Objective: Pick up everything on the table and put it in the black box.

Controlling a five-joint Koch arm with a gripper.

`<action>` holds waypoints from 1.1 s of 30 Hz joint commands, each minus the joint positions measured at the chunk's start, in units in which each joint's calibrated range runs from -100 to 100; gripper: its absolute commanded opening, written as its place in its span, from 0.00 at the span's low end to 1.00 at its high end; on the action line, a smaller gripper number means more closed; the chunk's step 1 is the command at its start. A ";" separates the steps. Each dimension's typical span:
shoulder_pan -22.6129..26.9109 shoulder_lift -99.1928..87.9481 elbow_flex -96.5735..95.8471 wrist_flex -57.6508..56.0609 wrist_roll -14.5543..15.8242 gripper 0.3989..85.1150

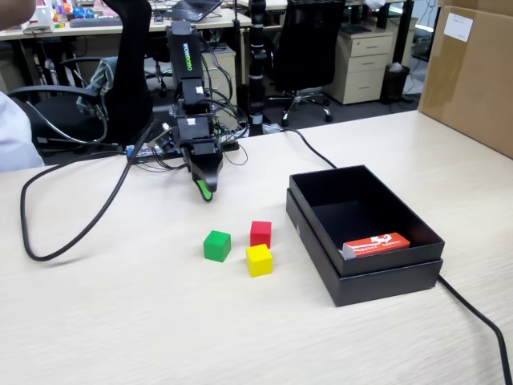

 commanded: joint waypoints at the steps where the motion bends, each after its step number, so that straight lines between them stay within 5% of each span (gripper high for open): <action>1: 0.00 6.32 13.74 -9.34 1.81 0.56; 12: -0.54 38.56 50.28 -30.94 4.93 0.56; 19: -0.93 63.35 68.14 -34.83 6.06 0.56; 33: 0.34 83.77 80.20 -38.46 7.81 0.49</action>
